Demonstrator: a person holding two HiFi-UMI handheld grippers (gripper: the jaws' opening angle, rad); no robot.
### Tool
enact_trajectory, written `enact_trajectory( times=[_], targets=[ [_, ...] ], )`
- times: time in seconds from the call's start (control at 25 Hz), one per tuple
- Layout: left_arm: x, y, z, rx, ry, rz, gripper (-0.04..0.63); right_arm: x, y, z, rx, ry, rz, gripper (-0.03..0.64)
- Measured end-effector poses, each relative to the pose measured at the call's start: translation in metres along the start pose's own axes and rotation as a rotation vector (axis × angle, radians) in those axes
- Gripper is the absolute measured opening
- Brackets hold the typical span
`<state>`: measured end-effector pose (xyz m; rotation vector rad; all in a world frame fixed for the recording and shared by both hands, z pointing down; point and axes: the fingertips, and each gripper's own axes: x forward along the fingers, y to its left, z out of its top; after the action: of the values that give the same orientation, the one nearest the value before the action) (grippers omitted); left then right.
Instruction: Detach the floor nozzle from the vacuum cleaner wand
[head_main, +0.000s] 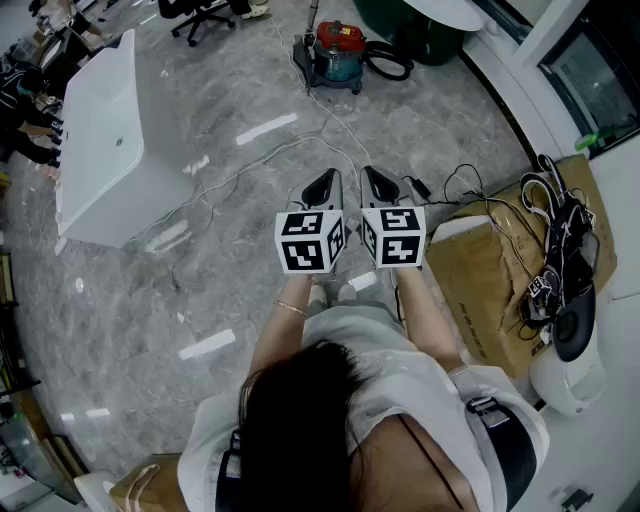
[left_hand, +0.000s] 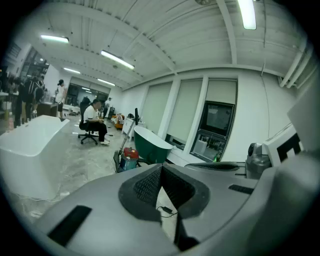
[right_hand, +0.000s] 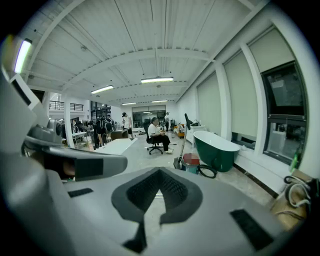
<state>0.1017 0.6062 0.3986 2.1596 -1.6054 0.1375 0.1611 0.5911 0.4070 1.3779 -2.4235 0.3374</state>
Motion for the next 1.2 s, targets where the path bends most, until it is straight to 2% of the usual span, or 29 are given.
enact_trajectory(
  times=[0.36,0.48,0.76,0.96,1.2],
  targets=[
    [0.015,-0.012,0.003,0.029,-0.012,0.016,0.002,0.003,-0.017,-0.004,0.002,0.009,0.003,0.012],
    [0.019,-0.014,0.002,0.028,-0.017,0.029,0.002,0.004,-0.023,-0.006,0.021,0.014,0.017,0.012],
    [0.027,-0.021,-0.005,0.014,-0.009,0.044,0.002,0.003,-0.035,-0.011,-0.008,-0.002,0.017,0.012],
    [0.029,-0.023,-0.008,-0.005,-0.011,0.061,0.002,0.002,-0.034,-0.014,-0.034,0.011,0.051,0.014],
    [0.036,-0.022,-0.006,0.002,-0.014,0.067,0.002,0.007,-0.043,-0.015,-0.019,0.010,0.046,0.012]
  ],
)
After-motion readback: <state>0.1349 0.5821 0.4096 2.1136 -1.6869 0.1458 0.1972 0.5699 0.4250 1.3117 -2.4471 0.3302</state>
